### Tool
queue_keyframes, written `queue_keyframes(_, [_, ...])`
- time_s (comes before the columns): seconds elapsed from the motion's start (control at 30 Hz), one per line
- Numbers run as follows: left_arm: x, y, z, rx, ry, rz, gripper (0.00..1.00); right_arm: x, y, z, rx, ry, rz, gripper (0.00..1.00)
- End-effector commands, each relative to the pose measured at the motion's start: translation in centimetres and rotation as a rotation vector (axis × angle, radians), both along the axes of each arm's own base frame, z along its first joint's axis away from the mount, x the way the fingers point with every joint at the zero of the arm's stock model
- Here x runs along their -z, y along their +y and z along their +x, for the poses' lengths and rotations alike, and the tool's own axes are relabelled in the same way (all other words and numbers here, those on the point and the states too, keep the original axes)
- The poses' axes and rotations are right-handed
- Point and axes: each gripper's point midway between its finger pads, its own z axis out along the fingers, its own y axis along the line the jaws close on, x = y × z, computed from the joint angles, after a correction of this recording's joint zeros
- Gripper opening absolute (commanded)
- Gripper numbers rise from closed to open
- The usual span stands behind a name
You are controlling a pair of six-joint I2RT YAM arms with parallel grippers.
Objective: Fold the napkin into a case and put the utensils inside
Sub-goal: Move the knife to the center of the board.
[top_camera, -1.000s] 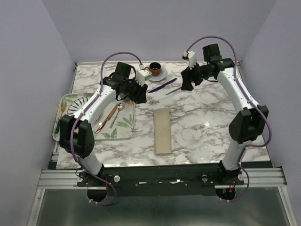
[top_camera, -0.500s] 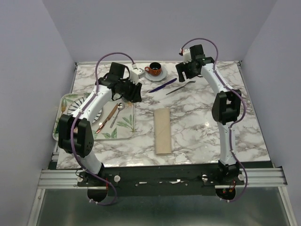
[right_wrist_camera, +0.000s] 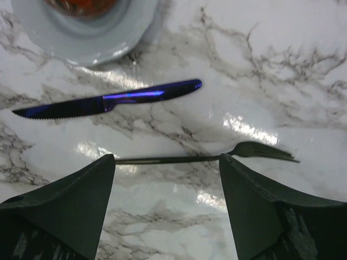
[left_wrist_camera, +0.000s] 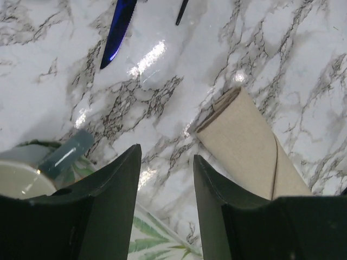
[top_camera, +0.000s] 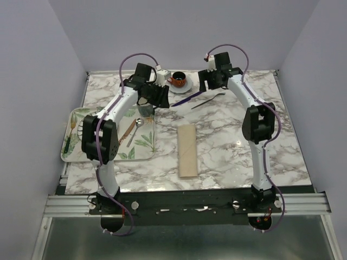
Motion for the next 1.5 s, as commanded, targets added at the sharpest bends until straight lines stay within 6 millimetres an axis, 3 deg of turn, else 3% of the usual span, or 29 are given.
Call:
queue_keyframes(0.0, [-1.0, -3.8, 4.1, -0.033, -0.081, 0.012, 0.54, -2.4, -0.4, -3.7, -0.025, 0.031, -0.006, 0.86])
queue_keyframes(0.03, [0.8, -4.3, 5.1, -0.042, -0.071, 0.043, 0.54, -3.2, -1.0, -4.6, -0.03, 0.025, -0.027, 0.86])
queue_keyframes(0.07, [-0.6, -5.0, 6.6, -0.048, -0.119, 0.035, 0.53, -3.7, -1.6, -4.9, -0.022, 0.019, -0.043, 0.87])
queue_keyframes(0.1, [-0.1, -5.4, 7.2, -0.051, -0.114, 0.045, 0.53, -3.9, -2.0, -5.4, -0.018, 0.022, -0.054, 0.88])
queue_keyframes(0.13, [2.2, -6.0, 7.9, -0.047, -0.083, 0.067, 0.52, -4.6, -2.8, -6.1, -0.009, 0.029, -0.064, 0.88])
queue_keyframes(0.17, [1.0, -6.4, 9.5, -0.069, -0.13, 0.074, 0.53, -4.5, -3.3, -6.6, -0.002, 0.044, -0.072, 0.89])
queue_keyframes(0.2, [1.7, -6.5, 10.0, -0.077, -0.124, 0.092, 0.53, -4.6, -3.7, -7.1, 0.002, 0.057, -0.075, 0.89])
queue_keyframes(0.23, [4.0, -6.8, 10.5, -0.079, -0.096, 0.116, 0.53, -4.5, -4.6, -7.8, 0.015, 0.087, -0.08, 0.89])
queue_keyframes(0.27, [3.3, -7.4, 11.4, -0.084, -0.129, 0.114, 0.53, -4.9, -4.9, -8.3, 0.02, 0.096, -0.071, 0.9])
queue_keyframes(0.33, [5.1, -7.9, 12.0, -0.07, -0.122, 0.129, 0.53, -4.6, -6.1, -9.2, 0.04, 0.134, -0.069, 0.9])
queue_keyframes(0.47, [6.5, -8.9, 12.5, -0.056, -0.145, 0.148, 0.53, -4.8, -7.5, -10.4, 0.071, 0.154, -0.06, 0.9])
queue_keyframes(0.67, [9.9, -8.0, 13.3, -0.094, -0.136, 0.221, 0.53, -5.4, -8.0, -11.9, 0.083, 0.166, -0.033, 0.9])
queue_keyframes(0.93, [13.7, -7.6, 12.8, -0.07, -0.091, 0.29, 0.51, -5.6, -8.5, -12.3, 0.092, 0.163, -0.038, 0.9])
queue_keyframes(1.07, [14.5, -7.9, 11.8, -0.027, -0.066, 0.33, 0.35, -5.6, -8.6, -12.3, 0.095, 0.168, -0.039, 0.9])
queue_keyframes(1.2, [15.9, -6.8, 9.4, 0.016, 0.001, 0.391, 0.22, -5.6, -8.8, -12.1, 0.093, 0.163, -0.045, 0.9])
queue_keyframes(1.27, [15.1, -6.5, 8.5, 0.037, -0.001, 0.398, 0.18, -5.6, -9.0, -12.0, 0.088, 0.162, -0.056, 0.9])
queue_keyframes(1.3, [16.0, -6.1, 7.3, 0.053, 0.031, 0.42, 0.17, -5.6, -9.1, -11.9, 0.09, 0.159, -0.061, 0.9])
queue_keyframes(1.47, [15.5, -5.2, 4.7, 0.105, 0.057, 0.473, 0.0, -5.6, -9.4, -11.6, 0.089, 0.158, -0.068, 0.9])
